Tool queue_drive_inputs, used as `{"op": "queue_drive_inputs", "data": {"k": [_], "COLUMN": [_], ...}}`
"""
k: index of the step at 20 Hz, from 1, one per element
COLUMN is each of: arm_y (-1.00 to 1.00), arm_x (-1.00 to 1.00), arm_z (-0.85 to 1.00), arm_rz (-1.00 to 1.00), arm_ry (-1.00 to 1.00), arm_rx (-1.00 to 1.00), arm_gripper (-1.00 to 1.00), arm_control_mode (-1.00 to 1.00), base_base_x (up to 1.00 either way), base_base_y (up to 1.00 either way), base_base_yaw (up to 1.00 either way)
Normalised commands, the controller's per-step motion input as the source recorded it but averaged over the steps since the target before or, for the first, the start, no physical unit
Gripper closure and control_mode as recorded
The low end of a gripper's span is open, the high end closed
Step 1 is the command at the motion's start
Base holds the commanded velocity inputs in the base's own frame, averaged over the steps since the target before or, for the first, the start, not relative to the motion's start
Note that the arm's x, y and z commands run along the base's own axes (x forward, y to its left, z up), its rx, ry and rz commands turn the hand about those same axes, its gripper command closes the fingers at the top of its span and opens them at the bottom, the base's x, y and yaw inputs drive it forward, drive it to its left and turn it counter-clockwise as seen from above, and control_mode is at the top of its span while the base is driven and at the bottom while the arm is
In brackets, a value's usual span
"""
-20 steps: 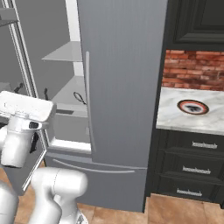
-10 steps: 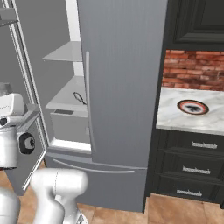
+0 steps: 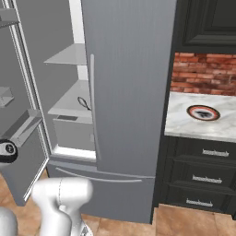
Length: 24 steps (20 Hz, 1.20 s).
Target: Place the fish on the counter behind the older fish on the same shelf of the fridge to maintain FIFO order. Close the fridge door when finished.
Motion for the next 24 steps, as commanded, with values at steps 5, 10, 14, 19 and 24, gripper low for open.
{"op": "queue_drive_inputs", "data": {"k": [5, 10, 14, 19, 24], "arm_y": [1.00, 1.00, 0.83, 0.18, 0.02], "arm_x": [-0.64, -0.06, 0.24, 0.33, 0.64], "arm_z": [-0.07, -0.49, -0.74, -0.66, -0.53], "arm_rz": [-0.26, -0.35, -0.31, -0.15, -0.09], "arm_ry": [0.20, 0.34, 0.23, 0.04, 0.04], "arm_rx": [-0.40, -0.31, -0.10, 0.00, 0.00], "arm_gripper": [-1.00, -1.00, -1.00, -1.00, -1.00], "arm_control_mode": [-1.00, -1.00, -1.00, -1.00, -1.00], "base_base_x": [0.00, 0.00, 0.00, 0.00, 0.00], "base_base_y": [0.00, 0.00, 0.00, 0.00, 0.00], "base_base_yaw": [0.00, 0.00, 0.00, 0.00, 0.00]}}
